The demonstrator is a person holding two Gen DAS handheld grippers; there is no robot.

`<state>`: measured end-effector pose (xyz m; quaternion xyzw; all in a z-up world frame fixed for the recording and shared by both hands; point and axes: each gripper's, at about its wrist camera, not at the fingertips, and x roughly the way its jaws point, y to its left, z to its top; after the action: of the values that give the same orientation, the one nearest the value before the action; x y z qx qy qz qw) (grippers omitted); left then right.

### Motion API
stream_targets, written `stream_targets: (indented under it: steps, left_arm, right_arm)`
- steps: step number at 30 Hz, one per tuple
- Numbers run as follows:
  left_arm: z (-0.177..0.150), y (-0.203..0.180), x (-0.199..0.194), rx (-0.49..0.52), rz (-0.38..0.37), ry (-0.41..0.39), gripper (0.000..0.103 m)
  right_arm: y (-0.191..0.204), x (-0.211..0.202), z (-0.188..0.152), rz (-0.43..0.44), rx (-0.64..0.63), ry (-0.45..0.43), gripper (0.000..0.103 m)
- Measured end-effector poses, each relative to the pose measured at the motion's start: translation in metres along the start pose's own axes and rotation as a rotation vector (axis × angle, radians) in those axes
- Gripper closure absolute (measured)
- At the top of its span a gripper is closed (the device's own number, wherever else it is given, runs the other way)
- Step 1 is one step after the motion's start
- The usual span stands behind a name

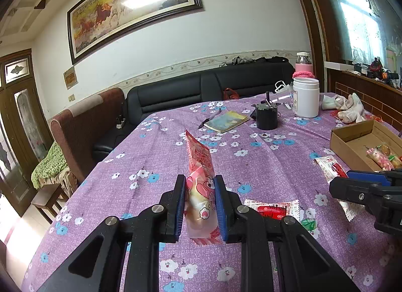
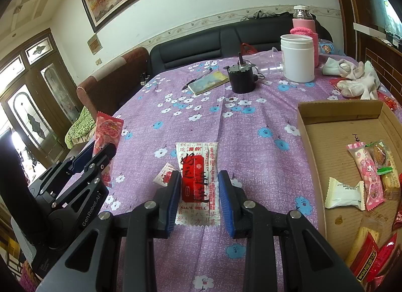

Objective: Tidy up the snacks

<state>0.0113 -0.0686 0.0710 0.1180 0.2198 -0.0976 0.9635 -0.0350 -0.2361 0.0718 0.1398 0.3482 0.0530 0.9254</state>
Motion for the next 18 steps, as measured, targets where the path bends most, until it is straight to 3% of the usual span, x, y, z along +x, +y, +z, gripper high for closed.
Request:
stream_targets:
  steps: [7,13,18]
  left_arm:
    - [0.003,0.000,-0.004,-0.003,-0.008,-0.010,0.080]
    - [0.007,-0.004,-0.015,-0.007,-0.083,-0.037,0.080]
    - [0.012,-0.010,-0.020,-0.045,-0.159,0.011,0.080]
  right_arm:
    - [-0.011,-0.006,0.007,-0.021,0.033,-0.028,0.074]
    - [-0.039,-0.009,0.017,-0.071,0.116,-0.035,0.074]
    - [-0.068,-0.023,0.025,-0.086,0.211,-0.050,0.074]
